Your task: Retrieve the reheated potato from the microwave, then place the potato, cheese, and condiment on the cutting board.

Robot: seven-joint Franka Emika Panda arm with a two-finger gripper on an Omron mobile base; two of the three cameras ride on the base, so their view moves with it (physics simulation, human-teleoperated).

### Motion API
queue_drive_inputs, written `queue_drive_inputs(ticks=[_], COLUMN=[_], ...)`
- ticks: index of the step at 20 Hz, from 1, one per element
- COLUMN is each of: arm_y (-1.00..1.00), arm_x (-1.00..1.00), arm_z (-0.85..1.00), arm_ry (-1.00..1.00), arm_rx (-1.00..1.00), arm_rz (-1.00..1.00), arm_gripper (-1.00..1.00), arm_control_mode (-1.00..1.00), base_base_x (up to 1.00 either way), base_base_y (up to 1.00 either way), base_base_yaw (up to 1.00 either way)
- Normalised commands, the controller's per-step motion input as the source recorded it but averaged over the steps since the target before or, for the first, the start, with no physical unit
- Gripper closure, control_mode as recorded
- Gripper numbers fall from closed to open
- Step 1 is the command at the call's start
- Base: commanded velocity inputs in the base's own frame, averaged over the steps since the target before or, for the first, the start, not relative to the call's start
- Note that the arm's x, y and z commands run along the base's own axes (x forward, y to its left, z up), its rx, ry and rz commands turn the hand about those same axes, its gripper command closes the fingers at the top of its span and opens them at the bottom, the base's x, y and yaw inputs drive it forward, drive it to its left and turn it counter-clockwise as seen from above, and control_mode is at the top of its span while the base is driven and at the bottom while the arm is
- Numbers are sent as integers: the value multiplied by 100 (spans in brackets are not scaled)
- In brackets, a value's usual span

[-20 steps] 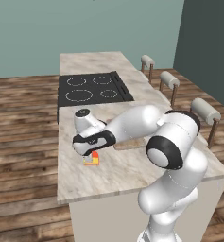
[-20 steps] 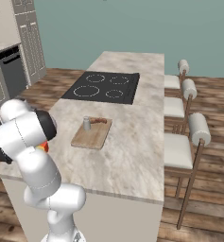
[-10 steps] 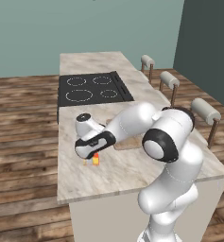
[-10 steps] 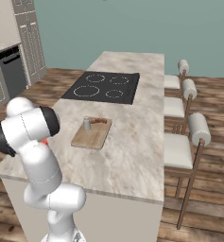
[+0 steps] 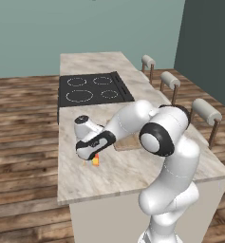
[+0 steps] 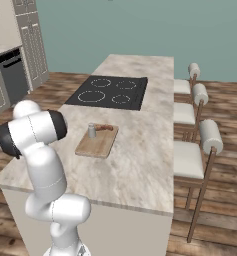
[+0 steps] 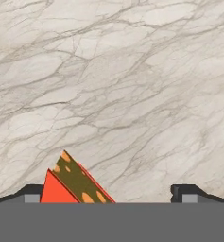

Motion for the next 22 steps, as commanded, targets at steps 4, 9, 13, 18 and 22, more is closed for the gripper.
queue_drive_inputs(ticks=[4, 9, 13, 18, 22], arm_y=[0, 0, 0, -10, -13], arm_x=[12, 4, 0, 7, 2], arm_z=[-18, -22, -11, -16, -22], arm_ry=[1, 2, 0, 7, 8], arm_rx=[-1, -1, 0, 0, 0], arm_rz=[0, 0, 1, 5, 10], arm_gripper=[-100, -100, -100, -100, -100], arm_control_mode=[-100, -100, -100, -100, -100], base_base_x=[0, 0, 0, 0, 0], base_base_y=[0, 0, 0, 0, 0], base_base_yaw=[0, 0, 0, 0, 0])
